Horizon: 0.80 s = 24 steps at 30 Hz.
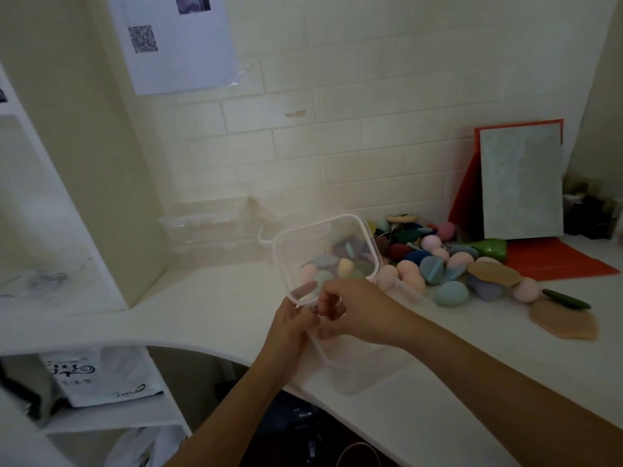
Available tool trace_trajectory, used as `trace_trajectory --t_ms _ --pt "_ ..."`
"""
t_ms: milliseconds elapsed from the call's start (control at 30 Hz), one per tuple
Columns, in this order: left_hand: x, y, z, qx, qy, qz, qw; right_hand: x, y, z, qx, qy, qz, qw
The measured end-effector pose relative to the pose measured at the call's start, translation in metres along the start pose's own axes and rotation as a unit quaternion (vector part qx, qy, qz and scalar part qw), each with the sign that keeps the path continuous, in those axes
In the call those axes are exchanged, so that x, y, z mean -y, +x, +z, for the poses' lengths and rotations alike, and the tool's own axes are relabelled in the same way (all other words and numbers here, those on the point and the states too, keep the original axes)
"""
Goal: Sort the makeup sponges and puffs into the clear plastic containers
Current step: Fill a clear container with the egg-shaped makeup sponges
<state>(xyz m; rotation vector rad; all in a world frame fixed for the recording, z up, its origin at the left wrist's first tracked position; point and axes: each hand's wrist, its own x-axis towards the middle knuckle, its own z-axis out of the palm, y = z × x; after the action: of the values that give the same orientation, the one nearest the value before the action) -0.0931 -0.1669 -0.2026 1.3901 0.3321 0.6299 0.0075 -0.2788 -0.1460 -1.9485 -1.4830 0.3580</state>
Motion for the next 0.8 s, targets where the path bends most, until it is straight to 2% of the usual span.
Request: trace_trajectory --t_ms 200,300,433,500,567,633,667,733,800 --pt "0.001 -0.003 -0.001 0.037 -0.003 0.003 0.999 0.004 0.002 0.005 -0.049 -0.002 -0.010 0.999" --pt "0.001 -0.006 0.001 0.020 -0.022 0.004 1.000 0.005 0.003 0.000 -0.009 0.001 0.016 1.000" --pt "-0.003 -0.008 0.002 -0.003 -0.003 0.000 1.000 0.009 0.002 -0.025 0.055 0.121 0.062 0.989" --pt "-0.007 -0.009 0.002 -0.011 0.013 0.004 1.000 0.009 0.002 -0.045 0.020 0.139 0.057 0.988" --pt "-0.011 -0.010 -0.001 -0.016 0.030 0.010 0.999 0.000 0.004 -0.066 -0.068 0.137 0.044 0.987" --pt "-0.014 -0.010 -0.007 -0.017 0.040 0.014 0.999 -0.012 0.006 -0.083 -0.144 0.090 0.052 0.984" --pt "-0.015 -0.010 -0.010 -0.018 0.042 0.014 0.999 -0.019 0.006 -0.090 -0.159 0.024 0.061 0.985" --pt "-0.017 -0.010 -0.014 -0.023 0.043 0.012 0.999 -0.034 0.002 -0.101 -0.134 -0.152 0.077 0.976" --pt "-0.016 -0.010 -0.016 -0.034 0.037 0.006 0.999 -0.049 -0.001 -0.103 -0.058 -0.240 0.097 0.964"
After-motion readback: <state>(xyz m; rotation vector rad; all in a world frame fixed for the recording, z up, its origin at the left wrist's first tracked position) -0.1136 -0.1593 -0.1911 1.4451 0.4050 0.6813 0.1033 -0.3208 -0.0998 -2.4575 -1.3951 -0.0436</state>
